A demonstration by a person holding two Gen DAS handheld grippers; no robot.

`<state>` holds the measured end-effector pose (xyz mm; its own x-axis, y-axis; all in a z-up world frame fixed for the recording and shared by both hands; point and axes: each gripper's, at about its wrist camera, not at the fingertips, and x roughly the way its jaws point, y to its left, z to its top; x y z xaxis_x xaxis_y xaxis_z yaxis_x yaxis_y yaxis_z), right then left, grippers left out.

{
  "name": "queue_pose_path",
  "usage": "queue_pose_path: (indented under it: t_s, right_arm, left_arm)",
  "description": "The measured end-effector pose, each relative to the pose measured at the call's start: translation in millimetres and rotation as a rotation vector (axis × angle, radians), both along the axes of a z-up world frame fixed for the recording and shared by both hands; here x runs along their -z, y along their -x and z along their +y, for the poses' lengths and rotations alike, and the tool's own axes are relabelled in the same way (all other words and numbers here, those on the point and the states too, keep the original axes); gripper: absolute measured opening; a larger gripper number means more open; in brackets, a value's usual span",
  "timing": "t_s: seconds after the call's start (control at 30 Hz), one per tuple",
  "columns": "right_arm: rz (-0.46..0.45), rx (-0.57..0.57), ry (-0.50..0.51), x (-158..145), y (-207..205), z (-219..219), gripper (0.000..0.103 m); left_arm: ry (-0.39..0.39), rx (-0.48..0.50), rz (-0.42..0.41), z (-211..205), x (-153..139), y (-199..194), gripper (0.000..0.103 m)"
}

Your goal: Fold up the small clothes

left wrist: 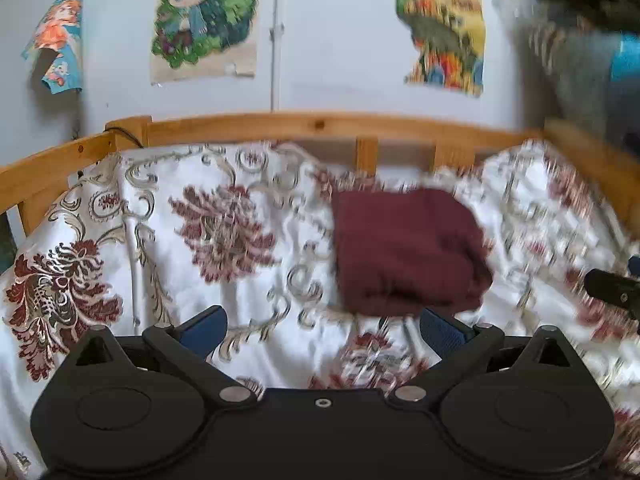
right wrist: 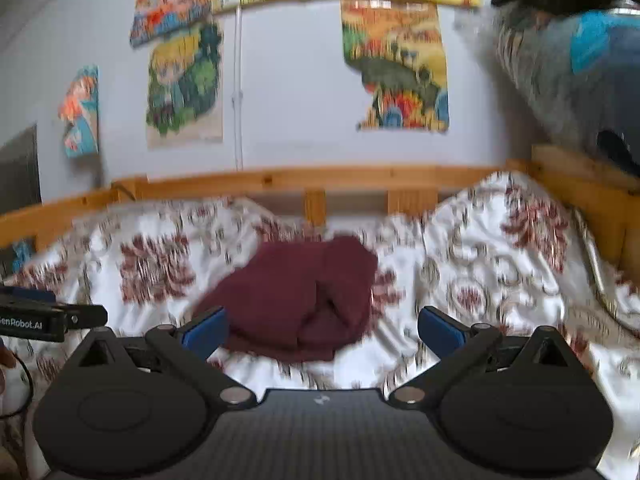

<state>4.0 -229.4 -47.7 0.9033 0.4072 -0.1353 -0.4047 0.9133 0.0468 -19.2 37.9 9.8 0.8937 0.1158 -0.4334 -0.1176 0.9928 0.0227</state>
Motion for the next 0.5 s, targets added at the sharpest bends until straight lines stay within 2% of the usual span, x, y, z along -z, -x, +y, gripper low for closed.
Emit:
queue_pose_path:
  t_s: [0.17, 0.5]
  right_arm:
    - [0.061, 0.029, -0.027, 14, -8, -2, 0.103]
    - [0.104, 0.04, -0.025, 26, -18, -4, 0.103]
  left_arm:
    - [-0.059, 0.034, 0.03, -8, 8, -6, 0.102]
    - [-0.021, 0.012, 0.104, -1, 20, -22, 0.102]
